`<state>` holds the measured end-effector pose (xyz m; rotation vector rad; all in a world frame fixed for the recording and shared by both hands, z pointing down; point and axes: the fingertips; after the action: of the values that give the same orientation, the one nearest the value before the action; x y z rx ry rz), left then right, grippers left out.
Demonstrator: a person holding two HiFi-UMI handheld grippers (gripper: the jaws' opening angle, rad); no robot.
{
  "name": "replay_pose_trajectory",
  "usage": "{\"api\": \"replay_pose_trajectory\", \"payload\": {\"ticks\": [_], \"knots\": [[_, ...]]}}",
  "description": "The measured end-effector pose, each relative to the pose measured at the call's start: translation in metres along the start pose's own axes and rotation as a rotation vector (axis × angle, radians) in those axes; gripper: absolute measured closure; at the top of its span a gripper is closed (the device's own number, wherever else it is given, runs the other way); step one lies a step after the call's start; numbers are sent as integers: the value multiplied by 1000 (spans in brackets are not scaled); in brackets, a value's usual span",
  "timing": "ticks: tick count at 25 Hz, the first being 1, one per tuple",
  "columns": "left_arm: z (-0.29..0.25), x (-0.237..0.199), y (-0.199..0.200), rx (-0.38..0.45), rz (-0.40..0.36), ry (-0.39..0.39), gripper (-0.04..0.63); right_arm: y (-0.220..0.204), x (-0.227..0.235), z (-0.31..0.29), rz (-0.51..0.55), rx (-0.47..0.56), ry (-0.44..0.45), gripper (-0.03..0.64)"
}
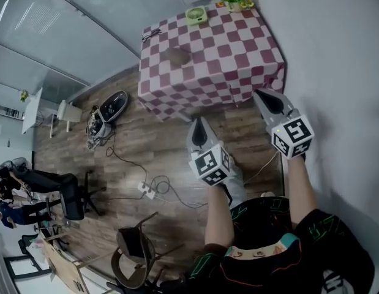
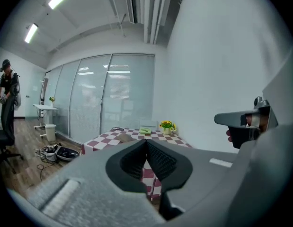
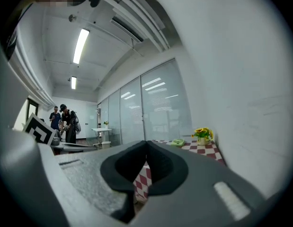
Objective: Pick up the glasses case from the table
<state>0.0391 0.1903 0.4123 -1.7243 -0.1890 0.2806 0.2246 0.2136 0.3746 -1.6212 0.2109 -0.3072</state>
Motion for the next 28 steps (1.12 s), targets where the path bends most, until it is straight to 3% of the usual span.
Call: {"api": "replay_pose_trajectory", "payload": {"ticks": [6, 16, 23, 28], "knots": [[-81, -78, -2, -45, 31, 59, 588, -19, -9, -110, -54, -48, 31, 614], [-175, -156, -8, -90, 50, 72, 588, -40, -16, -246, -6, -203, 37, 614], [-215, -178, 3, -74, 83, 66, 588, -28, -18, -294, 55, -225, 52, 614], [-245, -181, 18, -55, 62, 49, 588, -20, -11, -318, 63, -283, 102, 614]]}}
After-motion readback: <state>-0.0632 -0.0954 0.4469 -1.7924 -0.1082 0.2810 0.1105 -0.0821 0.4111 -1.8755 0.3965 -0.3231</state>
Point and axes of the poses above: the fingertips, and each gripper's own axes: z backward along the fingers, x to its right, y out of its top, and after that the axes turned 2 degrees about x, right-handed
